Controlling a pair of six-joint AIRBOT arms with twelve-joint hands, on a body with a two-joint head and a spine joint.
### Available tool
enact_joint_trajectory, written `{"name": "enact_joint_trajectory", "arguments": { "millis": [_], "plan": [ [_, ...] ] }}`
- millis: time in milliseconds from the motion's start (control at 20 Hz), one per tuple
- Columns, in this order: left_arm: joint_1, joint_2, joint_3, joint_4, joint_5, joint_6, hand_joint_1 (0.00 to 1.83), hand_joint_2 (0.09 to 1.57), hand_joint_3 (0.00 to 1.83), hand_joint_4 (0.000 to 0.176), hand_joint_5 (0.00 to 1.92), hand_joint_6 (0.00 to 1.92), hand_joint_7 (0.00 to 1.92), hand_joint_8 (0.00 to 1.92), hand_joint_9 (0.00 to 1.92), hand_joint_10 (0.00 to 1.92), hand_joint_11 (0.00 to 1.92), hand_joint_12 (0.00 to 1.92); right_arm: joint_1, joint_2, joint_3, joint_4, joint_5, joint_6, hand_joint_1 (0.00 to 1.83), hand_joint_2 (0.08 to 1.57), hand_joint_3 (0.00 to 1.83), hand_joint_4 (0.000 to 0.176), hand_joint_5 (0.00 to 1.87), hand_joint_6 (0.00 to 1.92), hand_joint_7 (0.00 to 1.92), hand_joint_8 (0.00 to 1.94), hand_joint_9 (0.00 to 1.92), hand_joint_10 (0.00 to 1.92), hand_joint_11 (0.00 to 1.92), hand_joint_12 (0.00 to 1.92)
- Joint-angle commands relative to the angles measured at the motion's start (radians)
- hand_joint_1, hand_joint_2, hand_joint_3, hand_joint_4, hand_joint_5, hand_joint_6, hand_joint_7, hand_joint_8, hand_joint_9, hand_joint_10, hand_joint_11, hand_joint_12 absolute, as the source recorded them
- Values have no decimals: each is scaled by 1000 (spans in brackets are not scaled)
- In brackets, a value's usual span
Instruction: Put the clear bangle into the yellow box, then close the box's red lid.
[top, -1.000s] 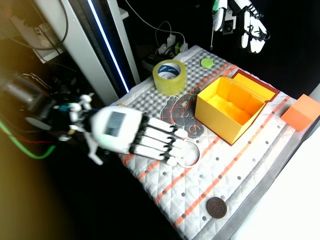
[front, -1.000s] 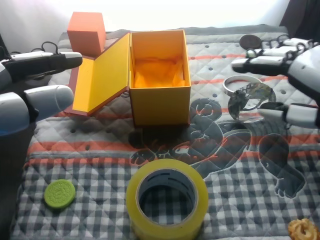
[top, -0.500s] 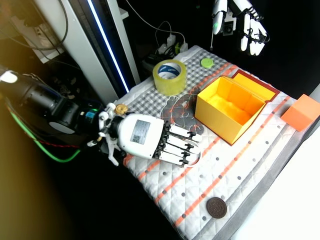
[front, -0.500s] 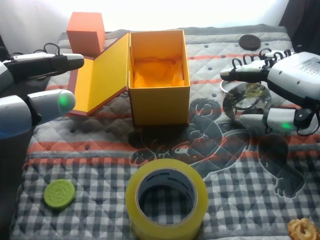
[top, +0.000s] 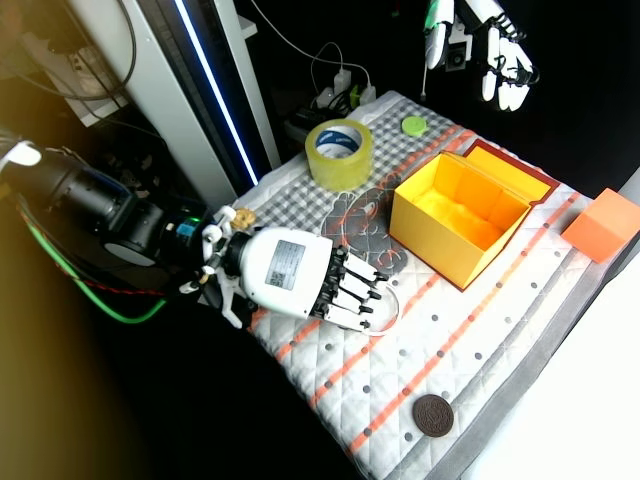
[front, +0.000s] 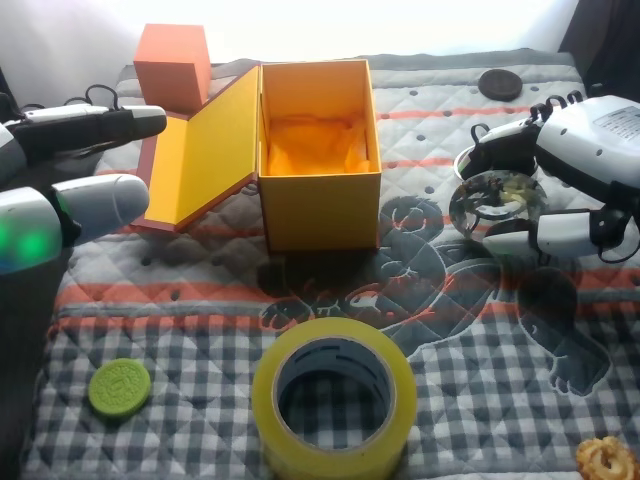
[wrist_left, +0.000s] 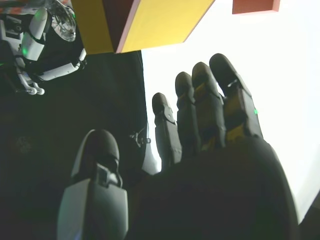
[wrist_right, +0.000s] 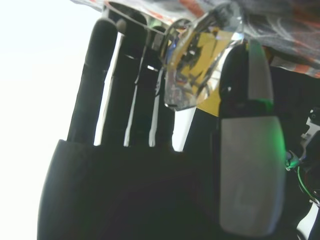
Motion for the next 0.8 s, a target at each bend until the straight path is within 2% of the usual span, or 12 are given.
{"name": "enact_joint_trajectory", "arguments": {
  "millis": [0,50,100,150,250,300,350,400,450,500,550,750],
  "plan": [
    [-9,-4,-1,2,-129,-5,287,1196,1,176,411,3,384,3,343,4,0,817,3,4,3,-7,45,-22,1126,1176,0,0,874,1134,1116,768,1014,1254,857,1666],
    [-9,-4,-1,2,-129,-5,283,1193,0,176,422,3,395,4,350,4,0,838,4,4,3,-7,46,-22,1124,1180,0,0,865,1147,1094,755,969,1306,834,1687],
    [-8,-5,-1,1,-130,-5,292,1192,0,176,410,1,393,1,350,3,0,832,4,4,0,-8,52,-22,1225,1149,0,0,911,910,1003,1140,935,1274,761,1699],
    [-7,-5,-1,0,-131,-5,294,1193,0,176,398,0,389,0,346,1,0,828,4,5,-9,-16,70,-22,1158,1143,0,0,939,998,1072,873,1002,1229,797,1705],
    [-7,-6,-1,0,-131,-5,281,1195,0,176,411,3,393,1,351,2,0,852,5,28,-36,-23,131,-22,1147,1141,0,0,944,1019,1303,284,1254,709,1036,1318],
    [-6,-6,-1,-1,-132,-5,292,1192,0,176,416,4,399,3,355,3,0,860,6,42,-51,-26,167,-22,1257,1083,0,0,1006,763,1230,694,1325,600,1075,1249],
    [-6,-6,-1,-2,-132,-5,314,1183,0,176,428,4,412,4,366,4,0,903,6,58,-64,-34,195,-21,1278,1082,0,0,1021,680,1153,911,1292,656,1053,1303],
    [-5,-6,-1,-5,-134,-5,303,1186,0,170,434,3,422,3,378,5,0,937,7,72,-72,-42,219,-19,1381,1036,0,0,1073,580,1227,570,1216,899,1064,1119],
    [-2,-6,-1,-8,-137,-5,285,1188,0,175,422,1,405,2,357,3,0,885,12,79,-77,-50,241,-11,1293,1046,3,0,1043,764,1258,576,1277,507,1123,942],
    [0,-6,-2,-10,-139,-5,296,1193,2,170,427,3,404,2,349,1,0,869,19,84,-79,-62,267,5,1384,1021,5,0,1015,769,1290,391,1275,702,1183,814],
    [0,-6,-2,-10,-138,-5,296,1195,1,167,438,5,417,5,357,3,0,845,24,90,-79,-82,302,38,1284,1049,7,0,993,864,1296,530,1399,165,1260,645],
    [1,-7,-1,-11,-138,-5,352,1186,0,166,437,2,413,2,382,3,0,926,55,91,-80,-116,334,57,1280,1048,0,0,1022,808,1290,562,1458,19,1273,564]
  ]
}}
